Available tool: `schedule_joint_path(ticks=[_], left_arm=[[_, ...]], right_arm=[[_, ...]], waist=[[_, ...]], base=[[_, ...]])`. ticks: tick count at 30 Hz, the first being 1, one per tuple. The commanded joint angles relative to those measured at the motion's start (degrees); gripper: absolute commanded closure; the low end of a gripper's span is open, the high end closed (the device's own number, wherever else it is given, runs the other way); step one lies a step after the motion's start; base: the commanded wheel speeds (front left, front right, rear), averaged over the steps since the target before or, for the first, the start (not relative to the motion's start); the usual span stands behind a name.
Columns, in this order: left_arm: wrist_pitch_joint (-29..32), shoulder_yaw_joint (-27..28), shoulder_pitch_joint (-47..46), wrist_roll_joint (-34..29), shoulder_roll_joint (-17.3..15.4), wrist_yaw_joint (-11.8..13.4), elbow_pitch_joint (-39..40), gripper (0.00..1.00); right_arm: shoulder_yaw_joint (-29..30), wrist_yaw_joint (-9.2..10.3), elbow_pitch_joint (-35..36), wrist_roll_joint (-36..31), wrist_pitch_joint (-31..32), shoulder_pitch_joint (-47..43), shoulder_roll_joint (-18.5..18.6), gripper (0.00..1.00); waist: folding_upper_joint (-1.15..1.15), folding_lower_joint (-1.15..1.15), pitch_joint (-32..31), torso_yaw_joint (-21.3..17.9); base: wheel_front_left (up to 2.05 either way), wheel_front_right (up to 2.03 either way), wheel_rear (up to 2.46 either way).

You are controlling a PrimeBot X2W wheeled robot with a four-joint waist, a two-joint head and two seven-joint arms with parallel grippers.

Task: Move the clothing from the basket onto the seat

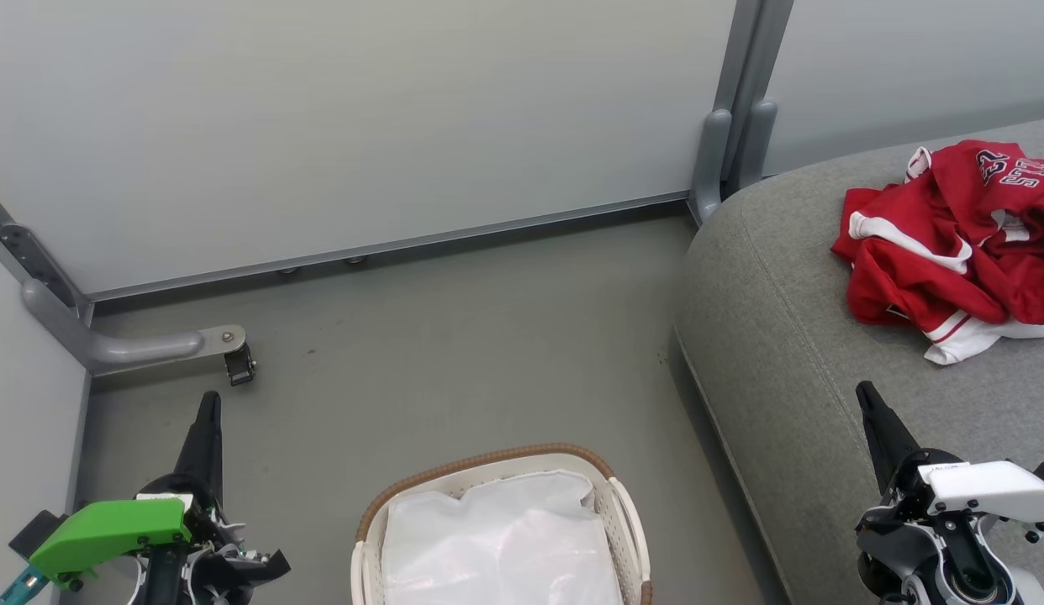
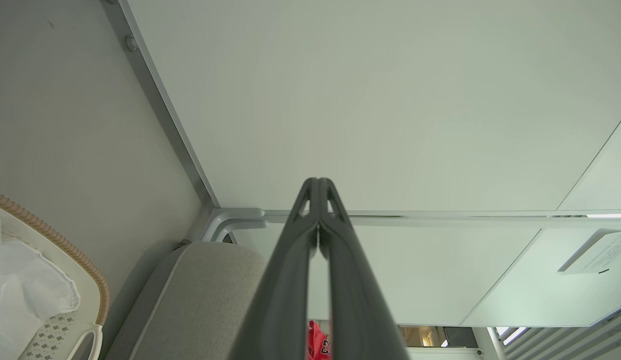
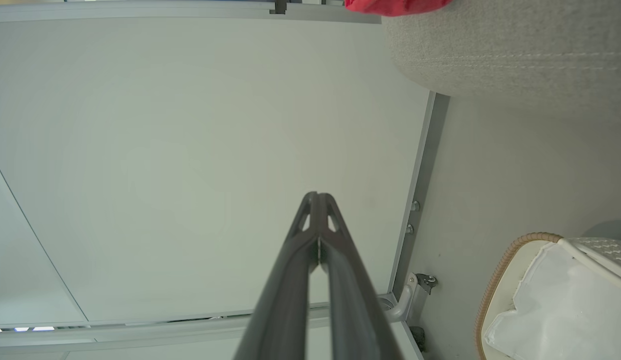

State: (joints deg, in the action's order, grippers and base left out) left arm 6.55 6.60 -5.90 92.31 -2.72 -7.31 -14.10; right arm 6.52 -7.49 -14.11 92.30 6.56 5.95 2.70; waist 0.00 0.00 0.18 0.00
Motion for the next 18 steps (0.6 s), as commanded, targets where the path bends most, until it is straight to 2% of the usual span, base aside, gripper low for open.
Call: schedule_joint_path(ticks=[1, 18], left_arm=[[0.25, 0.13, -0.71, 0.09, -0.30, -0.39, 0.13, 1.00], [0.25, 0.13, -0.71, 0.09, -0.30, -0.39, 0.13, 1.00]], right_arm=[[0.12, 0.00, 0.23, 0.22, 0.14, 0.48, 0.34, 1.00], [0.12, 0.00, 0.23, 0.22, 0.15, 0.48, 0.34, 1.00]], waist=[[0.00, 0.00, 0.00, 0.00], [0.00, 0.00, 0.00, 0.00]], base=[[0.00, 0.00, 0.00], [0.00, 0.00, 0.00]])
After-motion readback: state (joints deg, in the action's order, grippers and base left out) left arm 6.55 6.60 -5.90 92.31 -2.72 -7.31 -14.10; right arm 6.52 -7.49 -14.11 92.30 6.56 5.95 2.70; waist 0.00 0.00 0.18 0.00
